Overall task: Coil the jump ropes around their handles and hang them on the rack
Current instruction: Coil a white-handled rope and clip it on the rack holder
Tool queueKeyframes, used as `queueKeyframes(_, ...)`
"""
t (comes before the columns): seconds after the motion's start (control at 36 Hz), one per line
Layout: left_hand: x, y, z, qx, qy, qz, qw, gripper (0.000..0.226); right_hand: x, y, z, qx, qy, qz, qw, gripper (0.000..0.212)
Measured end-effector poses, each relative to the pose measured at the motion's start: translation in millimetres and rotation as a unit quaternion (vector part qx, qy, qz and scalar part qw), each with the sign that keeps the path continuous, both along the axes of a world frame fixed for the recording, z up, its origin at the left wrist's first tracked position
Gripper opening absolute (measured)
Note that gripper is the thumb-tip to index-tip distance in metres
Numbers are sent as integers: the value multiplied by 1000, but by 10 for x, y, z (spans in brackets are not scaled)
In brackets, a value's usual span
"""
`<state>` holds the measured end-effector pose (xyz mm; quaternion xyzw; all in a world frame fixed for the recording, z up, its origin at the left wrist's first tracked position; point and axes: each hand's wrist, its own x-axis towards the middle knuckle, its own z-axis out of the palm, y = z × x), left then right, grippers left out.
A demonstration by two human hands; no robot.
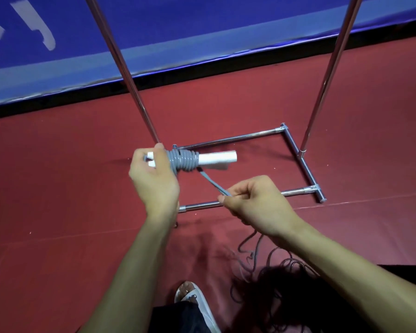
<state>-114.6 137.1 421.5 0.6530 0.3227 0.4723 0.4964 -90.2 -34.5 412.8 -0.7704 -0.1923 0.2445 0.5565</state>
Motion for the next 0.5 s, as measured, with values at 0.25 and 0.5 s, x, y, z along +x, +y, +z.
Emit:
queueKeyframes(0.25,-181,-147,-13,234,140,-202,941,23,416,-307,226,-109,-400,141,899,26)
queueKeyframes(0.5,-265,-148,121,162,145,-354,909,21,611,-353,227,9,-282,184,942,15)
